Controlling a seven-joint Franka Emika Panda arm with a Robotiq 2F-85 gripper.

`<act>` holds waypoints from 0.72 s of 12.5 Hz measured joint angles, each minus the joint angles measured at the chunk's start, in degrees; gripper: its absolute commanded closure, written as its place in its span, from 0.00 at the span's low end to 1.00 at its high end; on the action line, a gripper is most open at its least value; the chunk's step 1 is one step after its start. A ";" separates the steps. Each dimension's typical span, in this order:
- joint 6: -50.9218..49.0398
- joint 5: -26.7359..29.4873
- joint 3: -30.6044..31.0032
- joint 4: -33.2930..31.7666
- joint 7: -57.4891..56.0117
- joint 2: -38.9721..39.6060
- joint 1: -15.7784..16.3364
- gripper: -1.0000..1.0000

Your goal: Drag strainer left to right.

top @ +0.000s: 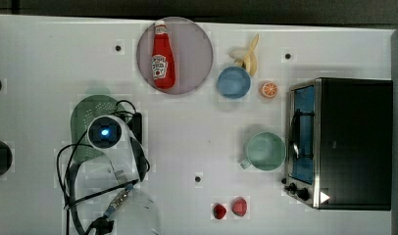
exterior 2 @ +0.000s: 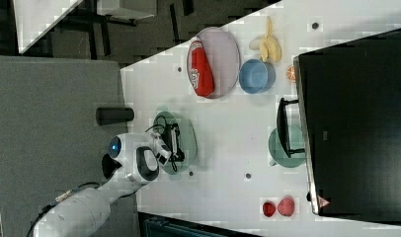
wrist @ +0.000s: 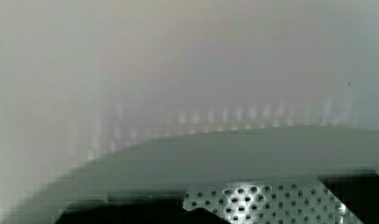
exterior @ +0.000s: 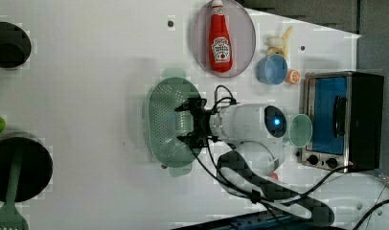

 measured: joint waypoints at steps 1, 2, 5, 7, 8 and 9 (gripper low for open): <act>-0.06 -0.03 -0.43 0.11 0.00 -0.62 -0.38 0.00; 0.50 -0.23 -1.07 0.22 0.00 -0.95 -0.62 0.00; 1.23 -0.22 -3.76 0.00 -0.62 -0.98 -0.73 0.00; 0.17 0.01 -5.80 -2.46 -1.23 -2.18 -0.77 0.00; 0.28 -0.23 -6.91 -3.25 -2.01 -2.53 -0.95 0.00; 0.22 -0.34 -7.81 -3.58 -2.69 -2.64 -1.31 0.00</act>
